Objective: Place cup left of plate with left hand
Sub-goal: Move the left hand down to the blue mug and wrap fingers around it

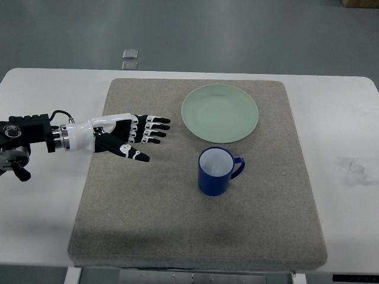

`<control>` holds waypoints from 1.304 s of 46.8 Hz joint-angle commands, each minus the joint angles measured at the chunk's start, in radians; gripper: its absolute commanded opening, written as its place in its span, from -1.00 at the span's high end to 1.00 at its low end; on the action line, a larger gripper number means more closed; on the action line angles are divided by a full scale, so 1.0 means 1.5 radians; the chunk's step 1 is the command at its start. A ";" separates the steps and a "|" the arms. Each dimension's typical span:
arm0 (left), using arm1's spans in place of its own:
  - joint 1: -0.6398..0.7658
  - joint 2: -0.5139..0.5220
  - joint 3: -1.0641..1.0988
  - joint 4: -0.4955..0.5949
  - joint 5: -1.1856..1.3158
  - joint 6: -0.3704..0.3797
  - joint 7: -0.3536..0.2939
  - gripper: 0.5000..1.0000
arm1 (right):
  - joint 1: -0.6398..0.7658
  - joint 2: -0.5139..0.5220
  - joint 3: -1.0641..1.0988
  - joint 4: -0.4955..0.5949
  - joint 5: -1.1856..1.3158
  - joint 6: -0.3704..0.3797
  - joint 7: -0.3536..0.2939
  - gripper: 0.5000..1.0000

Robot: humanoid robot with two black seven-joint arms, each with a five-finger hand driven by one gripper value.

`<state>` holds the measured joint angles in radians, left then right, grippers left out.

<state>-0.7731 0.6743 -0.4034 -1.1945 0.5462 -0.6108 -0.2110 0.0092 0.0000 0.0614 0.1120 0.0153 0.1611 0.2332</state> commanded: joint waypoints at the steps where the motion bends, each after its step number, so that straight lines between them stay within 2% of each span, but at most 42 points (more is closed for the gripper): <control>1: -0.003 -0.015 0.000 0.000 0.001 0.000 0.001 -0.99 | 0.000 0.000 0.000 0.000 0.000 0.000 0.000 -0.73; 29: -0.001 -0.097 -0.003 0.002 0.087 0.000 0.001 -0.99 | 0.000 0.000 0.000 0.000 0.000 0.000 0.000 -0.73; 61: 0.000 -0.146 -0.005 0.009 0.118 0.000 0.001 -0.99 | 0.000 0.000 0.000 0.000 0.000 0.000 0.000 -0.73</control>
<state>-0.7736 0.4672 -0.4127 -1.1849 0.7222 -0.6109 -0.2116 0.0092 0.0000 0.0613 0.1121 0.0152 0.1611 0.2332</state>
